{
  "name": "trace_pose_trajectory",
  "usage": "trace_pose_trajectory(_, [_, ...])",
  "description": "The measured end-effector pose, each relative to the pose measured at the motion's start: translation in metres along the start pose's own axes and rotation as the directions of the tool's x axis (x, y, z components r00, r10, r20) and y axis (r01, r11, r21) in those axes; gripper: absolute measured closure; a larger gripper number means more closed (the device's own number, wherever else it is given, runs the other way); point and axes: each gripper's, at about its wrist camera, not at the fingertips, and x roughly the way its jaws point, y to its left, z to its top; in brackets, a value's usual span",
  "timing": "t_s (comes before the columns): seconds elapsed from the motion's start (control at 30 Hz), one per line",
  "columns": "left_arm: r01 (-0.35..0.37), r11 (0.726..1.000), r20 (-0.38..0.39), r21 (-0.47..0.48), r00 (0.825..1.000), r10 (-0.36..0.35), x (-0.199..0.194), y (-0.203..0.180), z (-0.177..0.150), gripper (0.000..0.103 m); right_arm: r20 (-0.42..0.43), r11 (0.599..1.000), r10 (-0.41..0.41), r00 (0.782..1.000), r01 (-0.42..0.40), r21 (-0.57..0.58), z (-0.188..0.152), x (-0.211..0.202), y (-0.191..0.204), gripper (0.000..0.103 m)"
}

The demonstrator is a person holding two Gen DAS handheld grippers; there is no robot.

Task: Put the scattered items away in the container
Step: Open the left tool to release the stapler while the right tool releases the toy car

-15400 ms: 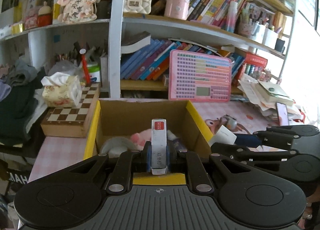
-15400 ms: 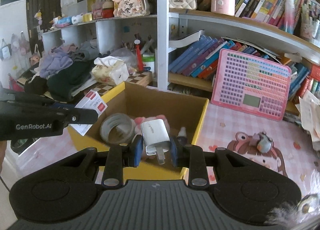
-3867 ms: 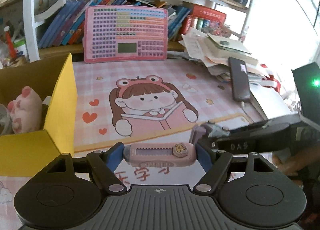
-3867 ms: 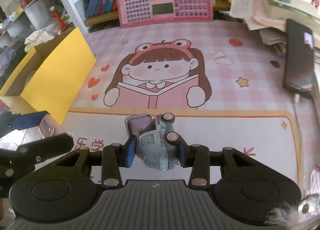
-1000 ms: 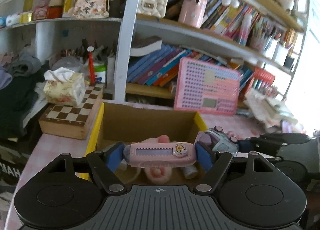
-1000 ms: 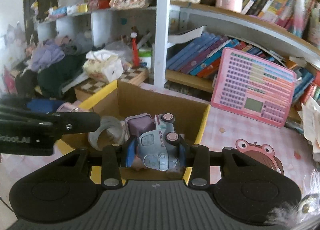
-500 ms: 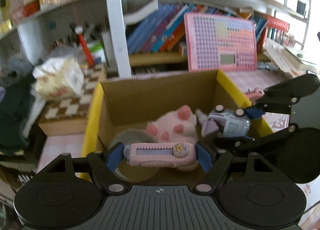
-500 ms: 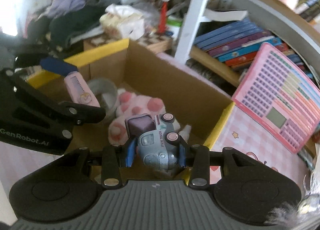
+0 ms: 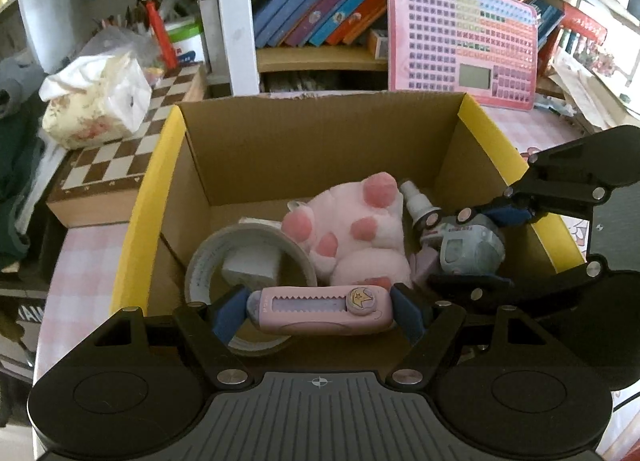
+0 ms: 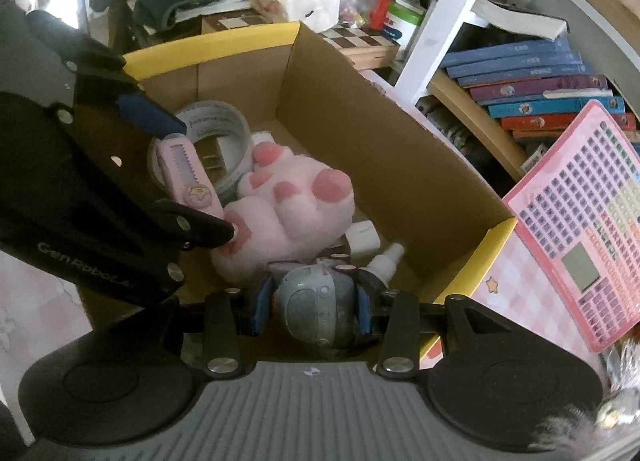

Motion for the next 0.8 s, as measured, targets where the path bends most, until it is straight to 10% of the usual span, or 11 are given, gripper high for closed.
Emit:
trace_pose_trajectory(0.53, [-0.044, 0.998, -0.001, -0.039, 0.999, 0.044, 0.004, -0.001, -0.005, 0.024, 0.013, 0.999, -0.020, 1.000, 0.020, -0.035, -0.003, 0.003, 0.001, 0.062])
trace_pose_trajectory(0.8, [-0.033, 0.999, 0.095, -0.031, 0.995, 0.036, -0.025, -0.001, -0.002, 0.019, 0.088, 1.000, -0.007, 0.996, 0.006, 0.019, -0.004, -0.031, -0.008, 0.039])
